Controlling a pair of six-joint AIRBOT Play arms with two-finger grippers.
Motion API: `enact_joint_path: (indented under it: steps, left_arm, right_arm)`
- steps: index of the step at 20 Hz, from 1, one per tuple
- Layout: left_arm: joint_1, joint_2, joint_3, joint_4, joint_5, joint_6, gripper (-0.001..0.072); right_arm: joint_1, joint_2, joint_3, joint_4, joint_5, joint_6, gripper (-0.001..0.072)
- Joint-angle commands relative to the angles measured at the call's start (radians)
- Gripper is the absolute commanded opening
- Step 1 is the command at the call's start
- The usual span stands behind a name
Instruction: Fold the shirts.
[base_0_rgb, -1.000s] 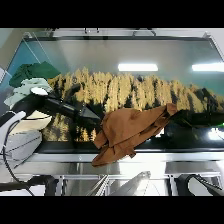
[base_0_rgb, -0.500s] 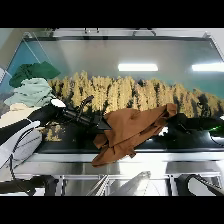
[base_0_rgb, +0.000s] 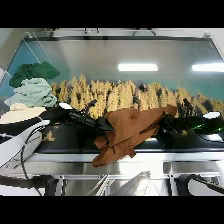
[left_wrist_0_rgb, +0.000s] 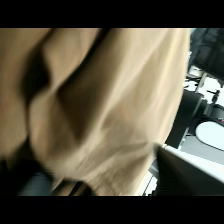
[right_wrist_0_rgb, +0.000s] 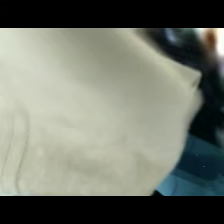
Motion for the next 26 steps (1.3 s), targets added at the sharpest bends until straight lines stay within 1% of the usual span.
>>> enact_joint_path:
  steps: [1, 2, 5, 8, 10, 12, 15, 18, 21, 24, 26]
  left_arm:
    - [-0.033, -0.038, 0.086, -0.046, -0.016, 0.046, 0.0061]
    - [-0.038, -0.038, 0.126, -0.048, -0.030, 0.045, 0.0007]
    - [-0.029, -0.035, 0.245, -0.049, -0.148, 0.028, 0.0008]
    - [0.008, 0.022, 0.326, -0.056, -0.277, -0.025, 0.0009]
    - [0.054, 0.087, 0.366, -0.064, -0.336, -0.075, 0.0010]
    - [0.113, 0.169, 0.392, -0.143, -0.388, -0.080, 0.0009]
    - [0.215, 0.316, 0.428, -0.322, -0.443, -0.080, 0.0009]
    - [0.303, 0.465, 0.468, -0.407, -0.451, -0.081, 0.0010]
    - [0.389, 0.613, 0.501, -0.481, -0.466, -0.082, 0.0011]
    - [0.488, 0.731, 0.521, -0.450, -0.461, -0.128, 0.0018]
    - [0.543, 0.780, 0.521, -0.337, -0.467, -0.179, 0.0018]
  right_arm:
    - [0.009, -0.002, 0.000, -0.002, 0.002, -0.004, 0.0022]
    - [0.008, 0.007, 0.000, -0.002, 0.005, -0.004, 0.0021]
    - [-0.006, 0.078, 0.021, -0.006, 0.029, -0.007, 0.0022]
    - [-0.078, 0.196, 0.110, -0.007, 0.121, -0.006, 0.0021]
    - [-0.149, 0.284, 0.208, -0.009, 0.167, 0.023, 0.0021]
    - [-0.211, 0.373, 0.326, 0.020, 0.243, 0.031, 0.0021]
    - [-0.251, 0.517, 0.512, 0.047, 0.317, 0.032, 0.0021]
    - [-0.254, 0.662, 0.660, 0.048, 0.303, 0.039, 0.0021]
    - [-0.254, 0.810, 0.776, 0.047, 0.199, 0.038, 0.0021]
    - [-0.254, 0.905, 0.856, 0.047, 0.119, 0.020, 0.0021]
    - [-0.254, 0.920, 0.879, 0.048, 0.113, 0.015, 0.0022]
